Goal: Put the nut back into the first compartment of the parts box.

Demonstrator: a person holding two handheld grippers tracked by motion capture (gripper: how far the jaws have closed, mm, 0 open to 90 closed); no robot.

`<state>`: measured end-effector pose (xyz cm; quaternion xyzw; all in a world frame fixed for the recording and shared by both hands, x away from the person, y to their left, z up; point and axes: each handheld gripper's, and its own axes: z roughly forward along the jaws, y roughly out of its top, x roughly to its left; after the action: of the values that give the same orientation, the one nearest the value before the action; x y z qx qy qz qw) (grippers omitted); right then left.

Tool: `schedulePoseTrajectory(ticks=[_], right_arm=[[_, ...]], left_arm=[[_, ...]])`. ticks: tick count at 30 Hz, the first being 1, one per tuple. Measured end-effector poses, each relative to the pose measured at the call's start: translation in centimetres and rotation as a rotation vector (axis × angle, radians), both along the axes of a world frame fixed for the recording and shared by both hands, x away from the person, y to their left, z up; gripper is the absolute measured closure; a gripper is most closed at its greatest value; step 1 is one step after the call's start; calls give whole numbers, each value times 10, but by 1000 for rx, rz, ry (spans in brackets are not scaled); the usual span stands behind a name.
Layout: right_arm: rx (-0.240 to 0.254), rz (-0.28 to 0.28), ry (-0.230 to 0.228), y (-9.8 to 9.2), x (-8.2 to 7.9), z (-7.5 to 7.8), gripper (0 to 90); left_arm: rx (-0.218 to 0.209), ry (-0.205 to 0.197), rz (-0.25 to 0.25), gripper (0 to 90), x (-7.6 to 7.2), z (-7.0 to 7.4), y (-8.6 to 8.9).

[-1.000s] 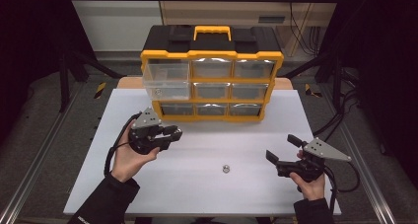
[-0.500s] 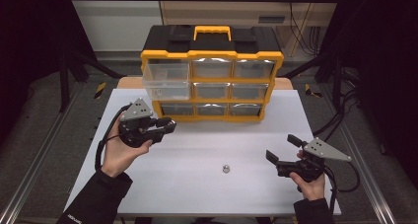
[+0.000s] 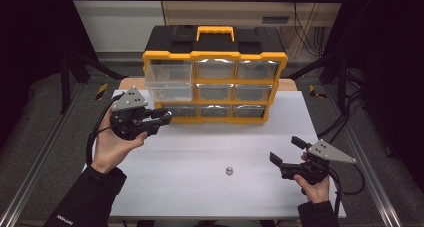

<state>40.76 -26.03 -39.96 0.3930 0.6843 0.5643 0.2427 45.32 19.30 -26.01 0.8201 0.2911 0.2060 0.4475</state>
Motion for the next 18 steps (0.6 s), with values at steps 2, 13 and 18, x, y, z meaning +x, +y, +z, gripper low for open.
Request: schedulePoseTrajectory(ticks=[2,13,18], right_arm=[[2,-2,-1,0,0,0,30],[0,0,0,0,0,0,30],[1,-3,-1,0,0,0,30]], left_arm=[[-9,0,5,693,0,3,0],[-4,-20,33,693,5,24,1],[-1,-27,49,693,9,33,2]])
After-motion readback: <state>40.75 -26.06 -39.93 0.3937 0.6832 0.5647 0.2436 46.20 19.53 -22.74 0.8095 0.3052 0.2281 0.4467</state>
